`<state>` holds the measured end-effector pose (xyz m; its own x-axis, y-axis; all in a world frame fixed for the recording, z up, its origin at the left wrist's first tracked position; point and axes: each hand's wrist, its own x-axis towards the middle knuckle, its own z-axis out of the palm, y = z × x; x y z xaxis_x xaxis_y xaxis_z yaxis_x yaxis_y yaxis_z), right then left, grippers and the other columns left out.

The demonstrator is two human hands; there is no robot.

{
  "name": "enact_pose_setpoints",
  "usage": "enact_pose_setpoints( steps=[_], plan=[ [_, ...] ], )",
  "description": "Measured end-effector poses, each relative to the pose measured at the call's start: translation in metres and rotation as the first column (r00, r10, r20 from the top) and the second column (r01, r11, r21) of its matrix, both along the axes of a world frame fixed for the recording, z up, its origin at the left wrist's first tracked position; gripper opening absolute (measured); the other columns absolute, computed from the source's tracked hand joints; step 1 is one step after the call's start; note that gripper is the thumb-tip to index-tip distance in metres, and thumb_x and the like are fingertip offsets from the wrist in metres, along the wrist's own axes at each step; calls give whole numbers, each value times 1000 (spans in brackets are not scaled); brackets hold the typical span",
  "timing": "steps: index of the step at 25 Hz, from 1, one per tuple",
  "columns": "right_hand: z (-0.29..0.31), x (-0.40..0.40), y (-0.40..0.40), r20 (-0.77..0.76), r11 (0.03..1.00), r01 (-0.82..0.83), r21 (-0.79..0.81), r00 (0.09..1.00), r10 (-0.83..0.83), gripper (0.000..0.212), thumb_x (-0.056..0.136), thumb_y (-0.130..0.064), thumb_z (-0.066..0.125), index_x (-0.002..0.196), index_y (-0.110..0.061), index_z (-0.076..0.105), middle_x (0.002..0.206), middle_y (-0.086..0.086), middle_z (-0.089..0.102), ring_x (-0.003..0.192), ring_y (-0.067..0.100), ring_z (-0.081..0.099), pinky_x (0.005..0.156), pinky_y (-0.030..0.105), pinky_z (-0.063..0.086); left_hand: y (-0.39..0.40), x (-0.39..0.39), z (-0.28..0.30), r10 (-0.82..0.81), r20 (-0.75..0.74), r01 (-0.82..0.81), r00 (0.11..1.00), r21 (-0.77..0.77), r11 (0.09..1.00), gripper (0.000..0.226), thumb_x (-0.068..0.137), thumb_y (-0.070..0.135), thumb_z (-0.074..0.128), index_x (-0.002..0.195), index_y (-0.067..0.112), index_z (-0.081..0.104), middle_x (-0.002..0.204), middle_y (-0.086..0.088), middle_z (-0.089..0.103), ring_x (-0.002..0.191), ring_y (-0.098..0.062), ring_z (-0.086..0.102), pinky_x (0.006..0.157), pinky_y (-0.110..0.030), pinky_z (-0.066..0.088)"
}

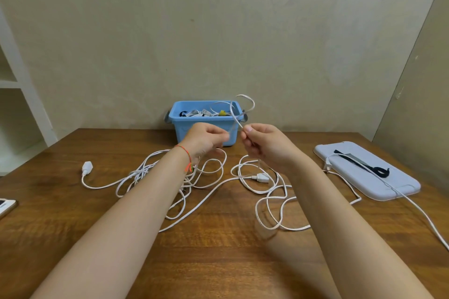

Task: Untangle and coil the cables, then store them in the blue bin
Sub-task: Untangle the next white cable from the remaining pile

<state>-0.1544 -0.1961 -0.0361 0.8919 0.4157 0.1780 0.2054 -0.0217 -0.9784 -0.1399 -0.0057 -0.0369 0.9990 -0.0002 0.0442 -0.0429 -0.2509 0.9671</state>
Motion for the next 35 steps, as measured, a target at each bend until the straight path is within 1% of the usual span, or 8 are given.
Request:
enact_pose_setpoints(
  steps=[3,5,11,14,20,29,33,35],
  plan=[
    [8,-7,-7,-49,998,2,-68,999,-6,35,107,-25,40,77,-17,58,59,-5,36,50,11,25,45,22,22,32,21,-1,601,-99,-583,793,-411,701,14,98,6,49,106,14,56,90,-7,61,75,-23,64,71,-36,58],
    [11,-7,-11,-5,957,195,-215,980,-201,36,105,-26,42,75,-16,58,54,-6,36,49,12,28,46,24,25,54,23,-2,786,-71,-731,615,-426,533,32,90,-3,40,110,16,55,112,-9,60,100,-26,62,88,-32,53],
    [16,-10,9,293,736,375,-564,924,-246,32,102,-29,48,81,-15,69,65,2,51,55,13,39,52,26,34,2,-14,36,100,424,-132,900,47,990,41,90,-4,41,114,18,67,119,0,63,104,-10,58,85,-16,45],
    [20,-18,25,297,781,275,-561,947,-120,27,100,-24,52,79,-17,67,69,3,61,54,7,44,52,21,36,-30,-22,31,-184,315,75,931,328,942,26,102,16,42,107,17,67,106,-3,68,101,-20,63,89,-32,50],
    [17,-18,13,197,835,305,-458,951,-239,28,96,-27,58,76,-12,70,55,-6,50,53,10,40,53,24,34,-23,-13,6,-29,255,-134,967,600,789,58,104,40,36,54,14,52,62,-6,57,68,-25,54,61,-33,39],
    [-8,28,-60,-75,584,807,-89,580,-811,26,93,-19,56,69,-9,61,58,3,40,56,22,33,53,28,27,72,3,-4,305,336,-444,891,507,739,51,95,26,50,47,12,40,49,-6,36,56,-26,37,54,-32,26],
    [-4,37,-59,369,312,860,-404,465,-805,27,94,-14,46,104,1,65,102,21,61,99,39,55,85,39,43,54,-3,16,226,450,-480,864,598,641,53,98,24,45,47,13,37,53,-11,34,58,-28,38,51,-31,22],
    [10,25,-29,551,368,844,-389,534,-642,34,92,-9,46,122,-2,60,124,20,59,118,36,52,100,39,39,21,-7,26,107,489,-439,866,640,631,54,101,28,43,49,14,39,57,-10,40,65,-30,45,53,-32,24]
  ],
)
